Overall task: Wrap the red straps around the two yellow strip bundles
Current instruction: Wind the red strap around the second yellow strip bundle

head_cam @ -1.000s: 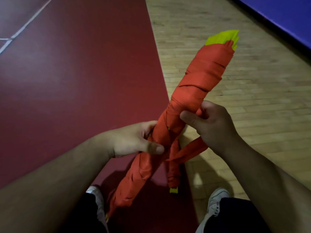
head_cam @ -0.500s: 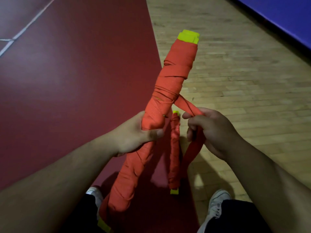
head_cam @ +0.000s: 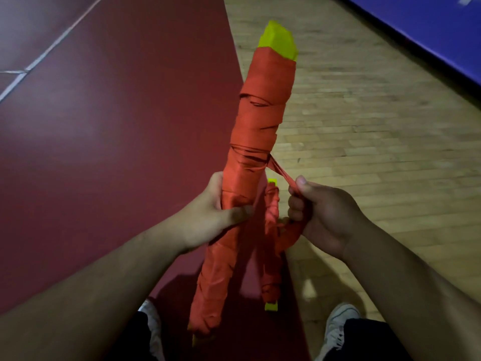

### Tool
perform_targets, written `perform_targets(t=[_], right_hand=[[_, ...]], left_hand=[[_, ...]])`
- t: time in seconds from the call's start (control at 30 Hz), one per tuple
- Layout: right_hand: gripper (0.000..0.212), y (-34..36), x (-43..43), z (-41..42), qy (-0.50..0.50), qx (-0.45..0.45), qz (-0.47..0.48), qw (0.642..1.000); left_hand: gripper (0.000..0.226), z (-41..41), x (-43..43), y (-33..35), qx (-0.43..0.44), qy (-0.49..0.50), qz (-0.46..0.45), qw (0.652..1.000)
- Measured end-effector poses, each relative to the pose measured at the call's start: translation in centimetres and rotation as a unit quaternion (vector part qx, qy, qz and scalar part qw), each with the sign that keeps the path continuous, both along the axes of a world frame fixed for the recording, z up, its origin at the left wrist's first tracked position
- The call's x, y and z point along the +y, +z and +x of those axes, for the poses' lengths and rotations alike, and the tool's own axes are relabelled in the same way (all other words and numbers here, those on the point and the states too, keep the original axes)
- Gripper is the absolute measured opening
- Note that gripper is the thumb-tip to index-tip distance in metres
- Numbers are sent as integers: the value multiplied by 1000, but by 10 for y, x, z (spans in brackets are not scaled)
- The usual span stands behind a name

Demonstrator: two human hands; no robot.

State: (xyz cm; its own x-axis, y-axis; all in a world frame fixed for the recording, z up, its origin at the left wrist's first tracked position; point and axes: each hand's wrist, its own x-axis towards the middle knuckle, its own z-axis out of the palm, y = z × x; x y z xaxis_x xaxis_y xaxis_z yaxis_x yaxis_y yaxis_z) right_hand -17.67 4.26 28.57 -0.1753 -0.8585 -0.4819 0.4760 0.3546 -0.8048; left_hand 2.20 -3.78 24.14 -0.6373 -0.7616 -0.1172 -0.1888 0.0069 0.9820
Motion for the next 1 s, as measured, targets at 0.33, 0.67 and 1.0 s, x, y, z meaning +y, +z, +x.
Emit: perform_targets(t=[0.33,0.67,1.0], right_hand=[[49,3,5,5,154,175,3,972],[35,-9,6,3,206,276,16,939],[46,-6,8,6,215,283,-58,933]], left_hand=[[65,4,3,3,-29,-23,-12,999],[27,2,-4,-2,-34,58,66,996],[32,-3,3,-1,6,73,81,994]])
